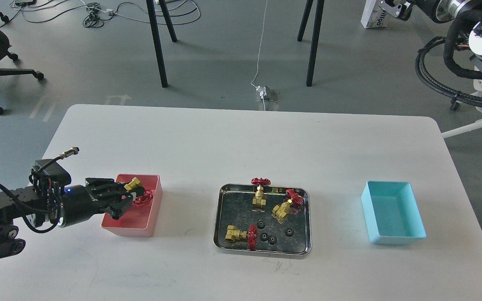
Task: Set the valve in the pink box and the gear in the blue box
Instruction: 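Lower the valve into the pink box and open the left gripper, then raise the left arm away from the pink box, then reach the right gripper down into the tray toward a brass fitting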
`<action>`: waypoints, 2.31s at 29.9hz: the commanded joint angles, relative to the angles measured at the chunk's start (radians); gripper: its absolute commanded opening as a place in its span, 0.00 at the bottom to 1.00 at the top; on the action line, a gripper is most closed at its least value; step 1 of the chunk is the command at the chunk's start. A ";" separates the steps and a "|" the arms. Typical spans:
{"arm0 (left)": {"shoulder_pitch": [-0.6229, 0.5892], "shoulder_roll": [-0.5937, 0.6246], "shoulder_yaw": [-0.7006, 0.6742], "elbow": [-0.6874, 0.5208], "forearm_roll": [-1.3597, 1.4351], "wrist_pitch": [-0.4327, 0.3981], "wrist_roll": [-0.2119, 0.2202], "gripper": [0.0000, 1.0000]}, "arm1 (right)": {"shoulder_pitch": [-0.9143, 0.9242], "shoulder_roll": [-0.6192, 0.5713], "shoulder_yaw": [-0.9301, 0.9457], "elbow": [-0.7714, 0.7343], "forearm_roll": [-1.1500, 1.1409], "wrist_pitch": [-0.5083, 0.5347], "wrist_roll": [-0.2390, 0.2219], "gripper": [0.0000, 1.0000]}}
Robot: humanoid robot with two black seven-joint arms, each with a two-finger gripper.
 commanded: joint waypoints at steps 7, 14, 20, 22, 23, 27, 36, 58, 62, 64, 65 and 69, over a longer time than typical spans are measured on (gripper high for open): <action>0.037 -0.032 -0.003 0.046 -0.004 0.000 0.000 0.14 | -0.012 -0.005 0.003 0.008 0.000 -0.001 0.001 0.99; 0.034 -0.035 -0.004 0.046 -0.007 0.000 0.000 0.23 | -0.013 -0.018 0.008 0.010 0.000 -0.001 0.001 0.99; 0.037 -0.035 -0.004 0.045 -0.007 0.000 0.000 0.43 | -0.020 -0.018 0.008 0.010 0.000 -0.001 0.001 0.99; 0.037 -0.035 -0.004 0.045 -0.007 0.000 0.000 0.50 | -0.021 -0.020 0.009 0.011 0.000 -0.001 0.001 0.99; 0.037 -0.035 -0.004 0.045 -0.007 0.000 0.000 0.56 | -0.023 -0.020 0.009 0.010 0.000 -0.001 0.001 0.99; 0.028 -0.033 -0.006 0.043 -0.007 0.000 0.000 0.71 | -0.026 -0.020 0.009 0.010 0.000 -0.001 0.002 0.99; 0.031 0.005 -0.281 -0.019 -0.021 0.000 0.000 0.80 | -0.030 -0.021 0.009 0.004 -0.002 0.008 0.004 0.99; 0.063 -0.121 -1.302 -0.053 -1.135 -0.935 0.000 0.97 | 0.054 -0.047 -0.407 0.131 -0.728 0.401 -0.133 0.99; 0.105 -0.142 -1.307 -0.055 -1.136 -0.935 0.000 0.97 | 0.241 -0.041 -0.715 0.305 -0.808 0.471 -0.144 0.99; 0.122 -0.147 -1.307 -0.055 -1.141 -0.935 0.000 0.97 | 0.354 -0.026 -0.872 0.400 -0.868 0.471 -0.144 0.99; 0.129 -0.147 -1.308 -0.055 -1.144 -0.935 0.000 0.97 | 0.396 -0.008 -0.927 0.437 -0.906 0.471 -0.144 0.99; 0.151 -0.155 -1.308 -0.055 -1.146 -0.935 0.000 0.97 | 0.477 0.171 -1.093 0.505 -1.066 0.471 -0.144 0.99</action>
